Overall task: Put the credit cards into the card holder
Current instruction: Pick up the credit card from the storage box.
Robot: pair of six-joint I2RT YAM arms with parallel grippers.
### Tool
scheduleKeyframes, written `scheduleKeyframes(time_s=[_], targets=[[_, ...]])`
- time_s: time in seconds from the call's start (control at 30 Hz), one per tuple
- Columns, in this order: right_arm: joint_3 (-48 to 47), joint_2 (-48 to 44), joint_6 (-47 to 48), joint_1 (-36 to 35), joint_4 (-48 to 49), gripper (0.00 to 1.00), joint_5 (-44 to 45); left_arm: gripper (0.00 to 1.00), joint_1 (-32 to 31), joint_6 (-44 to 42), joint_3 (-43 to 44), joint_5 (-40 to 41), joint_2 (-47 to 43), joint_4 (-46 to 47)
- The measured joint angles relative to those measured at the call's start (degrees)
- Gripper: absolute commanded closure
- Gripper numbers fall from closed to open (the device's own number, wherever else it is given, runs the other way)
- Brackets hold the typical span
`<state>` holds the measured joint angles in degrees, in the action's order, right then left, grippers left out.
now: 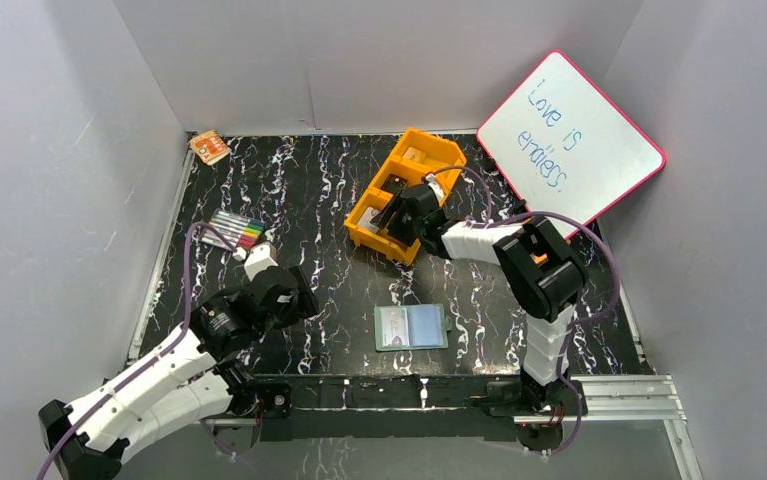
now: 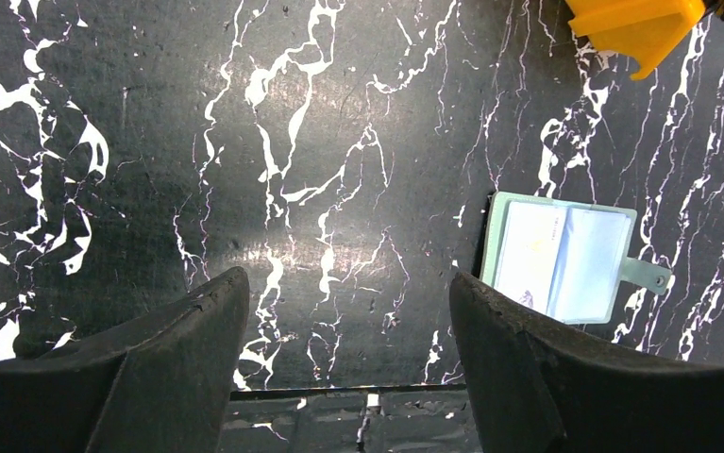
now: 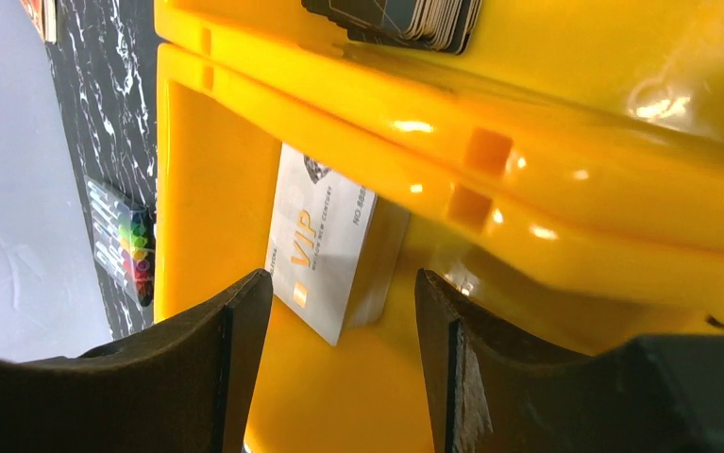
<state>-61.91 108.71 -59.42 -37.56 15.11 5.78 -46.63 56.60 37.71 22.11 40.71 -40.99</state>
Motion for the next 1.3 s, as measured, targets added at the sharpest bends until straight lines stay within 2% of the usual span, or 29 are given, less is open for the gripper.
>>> scheduleKeyframes(time_s=[0.2, 0.47, 1.03, 1.17, 1.3], targets=[[-2.84, 3.17, -0.92, 0.00, 0.31, 0.37, -0.09, 0.26, 0.00, -0.02, 0.00, 0.09, 0.76, 0.02], [-4.31, 5.05, -1.99, 0.00, -0.24, 0.49, -0.13, 0.26, 0.00, -0.44, 0.00, 0.52, 1.33, 0.07], [-4.20, 4.90, -3.04, 0.00, -0.76, 0.82, -0.31, 0.26, 0.00, -0.48, 0.00, 0.85, 2.08, 0.20], [-3.28, 4.02, -3.37, 0.00, -0.17, 0.96, -0.11, 0.26, 0.00, -0.50, 0.00, 0.85, 2.38, 0.22], [-2.38, 2.21, -3.61, 0.00, 0.57, 1.00, -0.15, 0.26, 0.00, -0.55, 0.00, 0.85, 2.54, 0.22]])
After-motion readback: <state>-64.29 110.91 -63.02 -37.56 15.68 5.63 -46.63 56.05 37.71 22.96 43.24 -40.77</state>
